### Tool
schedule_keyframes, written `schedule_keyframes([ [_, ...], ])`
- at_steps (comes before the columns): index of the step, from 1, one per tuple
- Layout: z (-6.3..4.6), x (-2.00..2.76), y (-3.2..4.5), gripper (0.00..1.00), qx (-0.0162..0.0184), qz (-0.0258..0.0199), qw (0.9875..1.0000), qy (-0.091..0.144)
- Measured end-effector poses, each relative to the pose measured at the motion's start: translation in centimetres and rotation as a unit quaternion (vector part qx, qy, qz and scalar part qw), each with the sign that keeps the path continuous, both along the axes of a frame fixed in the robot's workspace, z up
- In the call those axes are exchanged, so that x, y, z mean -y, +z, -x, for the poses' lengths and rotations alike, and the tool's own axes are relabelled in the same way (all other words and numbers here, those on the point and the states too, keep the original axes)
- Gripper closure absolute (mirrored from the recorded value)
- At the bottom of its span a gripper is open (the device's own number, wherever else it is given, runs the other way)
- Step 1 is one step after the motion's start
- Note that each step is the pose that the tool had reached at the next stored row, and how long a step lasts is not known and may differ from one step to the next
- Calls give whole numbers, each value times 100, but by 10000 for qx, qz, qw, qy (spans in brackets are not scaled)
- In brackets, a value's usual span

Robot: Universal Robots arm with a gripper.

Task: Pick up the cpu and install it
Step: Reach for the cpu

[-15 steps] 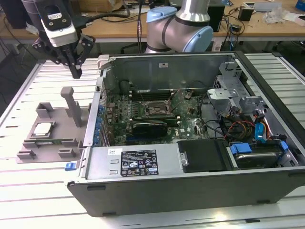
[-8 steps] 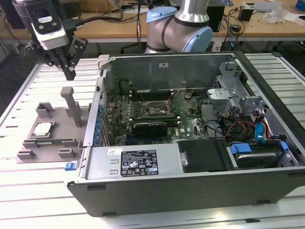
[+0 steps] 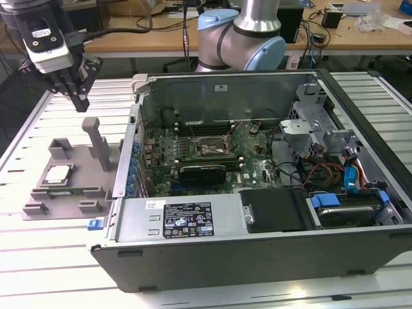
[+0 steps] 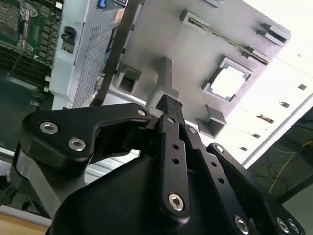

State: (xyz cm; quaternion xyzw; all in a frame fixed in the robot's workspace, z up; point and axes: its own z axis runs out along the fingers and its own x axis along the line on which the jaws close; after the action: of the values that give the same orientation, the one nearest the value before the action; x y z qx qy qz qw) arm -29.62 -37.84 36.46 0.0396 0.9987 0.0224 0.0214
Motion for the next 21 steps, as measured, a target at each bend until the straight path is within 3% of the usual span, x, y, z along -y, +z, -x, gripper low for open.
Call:
schedule_keyframes([
  [8, 183, 0, -76, 89, 2, 0, 10000, 0],
  [12, 331, 0, -170, 89, 10, 0, 10000, 2],
  [21, 444, 0, -269, 89, 16, 0, 10000, 19],
])
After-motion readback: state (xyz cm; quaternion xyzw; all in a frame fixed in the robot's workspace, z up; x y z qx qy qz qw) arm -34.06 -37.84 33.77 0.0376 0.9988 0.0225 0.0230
